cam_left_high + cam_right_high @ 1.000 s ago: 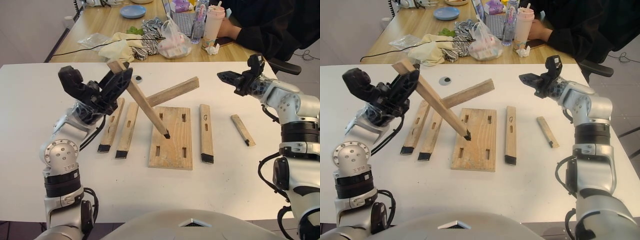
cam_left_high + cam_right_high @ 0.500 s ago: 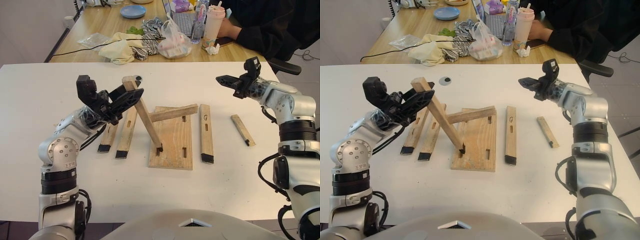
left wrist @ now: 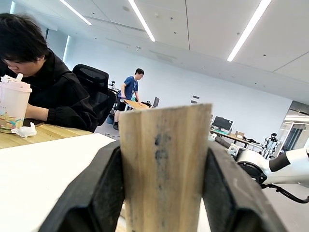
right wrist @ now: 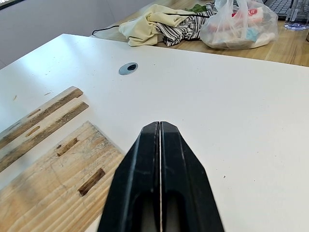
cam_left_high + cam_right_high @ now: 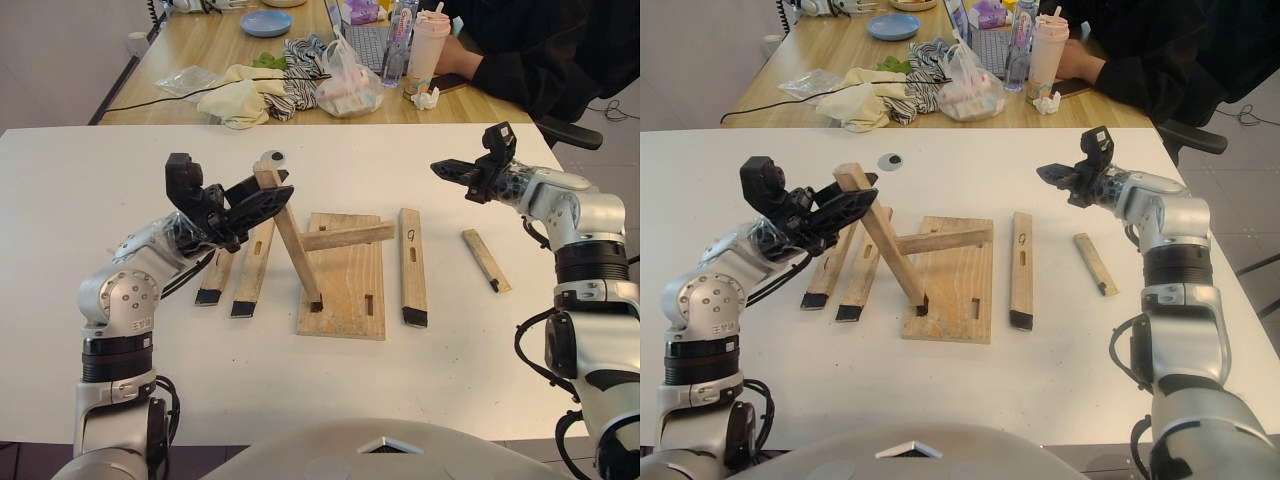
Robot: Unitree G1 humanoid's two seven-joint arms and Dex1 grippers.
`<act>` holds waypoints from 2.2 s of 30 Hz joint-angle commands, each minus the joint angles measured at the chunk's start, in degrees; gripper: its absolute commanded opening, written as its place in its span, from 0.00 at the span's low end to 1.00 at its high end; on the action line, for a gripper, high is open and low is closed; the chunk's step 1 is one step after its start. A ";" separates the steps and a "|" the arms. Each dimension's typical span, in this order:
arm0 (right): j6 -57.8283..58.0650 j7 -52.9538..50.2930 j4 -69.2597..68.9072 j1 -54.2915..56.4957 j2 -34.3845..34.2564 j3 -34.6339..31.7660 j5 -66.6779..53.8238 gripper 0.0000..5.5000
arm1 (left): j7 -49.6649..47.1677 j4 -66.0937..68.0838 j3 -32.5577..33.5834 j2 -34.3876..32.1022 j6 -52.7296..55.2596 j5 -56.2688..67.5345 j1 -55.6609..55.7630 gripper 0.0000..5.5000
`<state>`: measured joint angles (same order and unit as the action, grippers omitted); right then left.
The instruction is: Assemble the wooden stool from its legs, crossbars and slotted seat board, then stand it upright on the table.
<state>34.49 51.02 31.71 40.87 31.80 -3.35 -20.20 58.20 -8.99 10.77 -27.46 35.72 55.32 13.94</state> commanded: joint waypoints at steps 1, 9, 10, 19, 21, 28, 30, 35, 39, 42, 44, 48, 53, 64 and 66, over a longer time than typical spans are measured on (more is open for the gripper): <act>0.10 0.03 -0.06 0.52 -1.36 0.59 0.57 0.00 | 3.06 1.00 -3.58 -2.86 -1.14 -5.04 0.15 0.37; 0.85 0.37 -1.26 -0.42 -1.50 1.40 0.29 0.00 | 8.24 1.90 -7.45 -7.49 -2.09 -8.50 1.92 0.37; 0.91 0.39 -1.39 -0.55 -1.52 1.42 0.22 0.00 | 8.81 1.48 -7.83 -8.28 -2.06 -8.70 1.76 0.37; 1.95 0.32 -2.83 -1.76 -1.85 1.00 0.16 0.00 | 10.12 -1.60 -8.80 -11.54 -2.87 -9.39 0.39 0.37; 2.07 0.23 -3.12 -2.02 -1.92 0.90 0.10 0.00 | 9.92 -1.95 -8.49 -11.68 -2.94 -8.83 0.63 0.37; 2.30 0.15 -3.77 -2.52 -2.21 0.76 -0.13 0.00 | 10.35 -1.11 -7.66 -12.65 -3.45 -8.65 2.39 0.37; 2.43 0.21 -4.07 -2.73 -2.24 0.80 -0.22 0.00 | 10.47 -1.07 -7.48 -12.80 -3.43 -8.53 2.51 0.37; 2.76 0.35 -4.62 -3.08 -2.34 0.93 -0.34 0.00 | 10.48 -1.19 -7.25 -13.08 -3.14 -8.25 2.59 0.37; 3.08 0.66 -4.80 -3.25 -2.29 1.16 -0.27 0.00 | 10.66 -1.26 -7.13 -13.45 -3.03 -8.14 2.57 0.37; 3.42 0.99 -5.02 -3.29 -2.21 1.25 -0.24 0.00 | 10.82 -1.70 -6.69 -13.86 -2.38 -7.57 2.64 0.37; 3.55 1.19 -5.08 -3.39 -2.14 1.31 -0.15 0.00 | 11.01 -2.26 -6.42 -14.31 -1.78 -7.10 2.63 0.37; 3.80 1.39 -5.32 -3.58 -2.06 1.37 -0.03 0.00 | 11.54 -3.84 -7.29 -14.60 -1.76 -7.41 1.34 0.37; 4.23 1.58 -5.74 -3.77 -1.73 1.37 0.02 0.00 | 11.19 -9.19 -8.82 -15.84 -2.64 -9.24 -3.56 0.37; 5.01 1.09 -6.48 -4.60 -1.44 0.90 -0.08 0.00 | 5.05 -16.46 -14.35 -20.43 -8.96 -20.71 -16.32 0.37; 5.03 1.02 -6.45 -4.54 -1.52 0.93 -0.07 0.00 | 4.10 -16.05 -15.58 -21.48 -9.75 -21.83 -18.13 0.37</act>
<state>38.90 52.27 26.32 36.33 29.92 -2.18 -20.25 64.05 -27.65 2.87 -44.88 21.44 45.55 3.08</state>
